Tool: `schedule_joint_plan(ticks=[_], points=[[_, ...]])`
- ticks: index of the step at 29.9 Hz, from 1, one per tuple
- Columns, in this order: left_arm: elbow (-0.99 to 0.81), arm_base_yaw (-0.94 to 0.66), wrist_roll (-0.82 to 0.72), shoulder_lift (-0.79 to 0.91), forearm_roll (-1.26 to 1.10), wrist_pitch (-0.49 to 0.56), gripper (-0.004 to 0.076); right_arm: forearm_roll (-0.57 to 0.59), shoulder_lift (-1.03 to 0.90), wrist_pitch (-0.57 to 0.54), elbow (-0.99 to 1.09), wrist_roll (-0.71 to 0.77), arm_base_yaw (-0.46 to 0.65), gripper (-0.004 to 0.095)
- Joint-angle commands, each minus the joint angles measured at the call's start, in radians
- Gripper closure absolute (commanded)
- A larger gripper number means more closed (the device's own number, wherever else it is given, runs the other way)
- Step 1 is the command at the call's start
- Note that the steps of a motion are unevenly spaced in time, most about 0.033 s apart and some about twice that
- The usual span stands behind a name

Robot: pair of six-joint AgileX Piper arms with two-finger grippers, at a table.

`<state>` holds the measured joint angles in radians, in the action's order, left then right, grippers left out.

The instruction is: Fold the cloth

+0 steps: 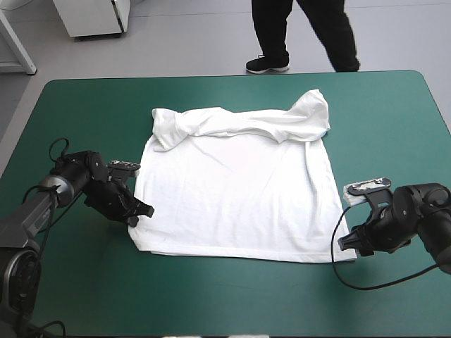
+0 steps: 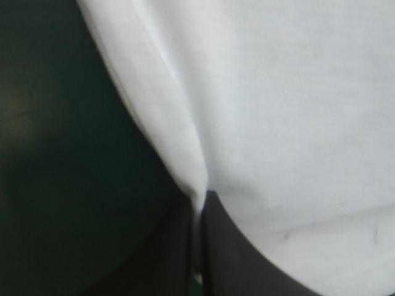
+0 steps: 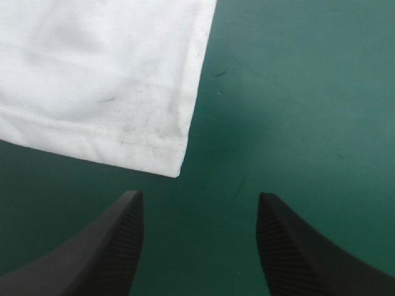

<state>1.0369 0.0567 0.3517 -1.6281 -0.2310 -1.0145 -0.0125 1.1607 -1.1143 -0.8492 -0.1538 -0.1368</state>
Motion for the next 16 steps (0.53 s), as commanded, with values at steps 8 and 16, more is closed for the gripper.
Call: schedule_joint_plan(ticks=[8, 16], points=[[0.023, 0.001, 0.032, 0.027, -0.055, -0.007, 0.0746, -0.088, 0.109, 0.065, -0.02, -0.033, -0.001, 0.0394], [0.048, 0.001, 0.043, 0.027, -0.059, -0.024, 0.0746, -0.095, 0.144, 0.064, -0.02, -0.036, -0.003, 0.0395]])
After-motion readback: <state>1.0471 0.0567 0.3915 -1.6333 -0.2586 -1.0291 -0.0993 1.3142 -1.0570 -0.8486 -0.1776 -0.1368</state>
